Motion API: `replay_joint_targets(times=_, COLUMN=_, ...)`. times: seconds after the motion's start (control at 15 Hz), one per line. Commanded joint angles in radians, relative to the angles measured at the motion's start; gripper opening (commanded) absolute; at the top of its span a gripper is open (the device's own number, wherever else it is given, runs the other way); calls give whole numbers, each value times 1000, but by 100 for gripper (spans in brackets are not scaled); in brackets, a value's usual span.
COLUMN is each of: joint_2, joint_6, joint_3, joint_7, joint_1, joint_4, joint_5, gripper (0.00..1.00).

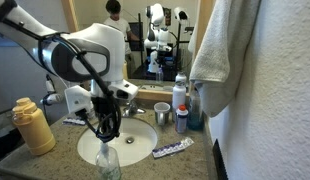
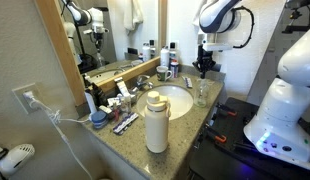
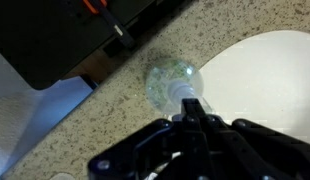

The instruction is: Press on the handwash bottle

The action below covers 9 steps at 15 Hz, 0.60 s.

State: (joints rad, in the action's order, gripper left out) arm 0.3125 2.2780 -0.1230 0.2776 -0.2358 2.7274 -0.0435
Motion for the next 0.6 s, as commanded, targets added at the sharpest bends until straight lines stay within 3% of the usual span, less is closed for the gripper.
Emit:
replay_joint_targets(times=0.0, joint_2=-112, joint_6=22, joint_3=-7, joint_7=-30, joint_1=26, joint_4=24, joint_5=-34, gripper=0)
replay_joint_targets(times=0.53, joint_2=-136, joint_6=32, joint_3=-4, joint_7=-28, joint_1=29, joint_4=28, joint_5=-33, gripper=0)
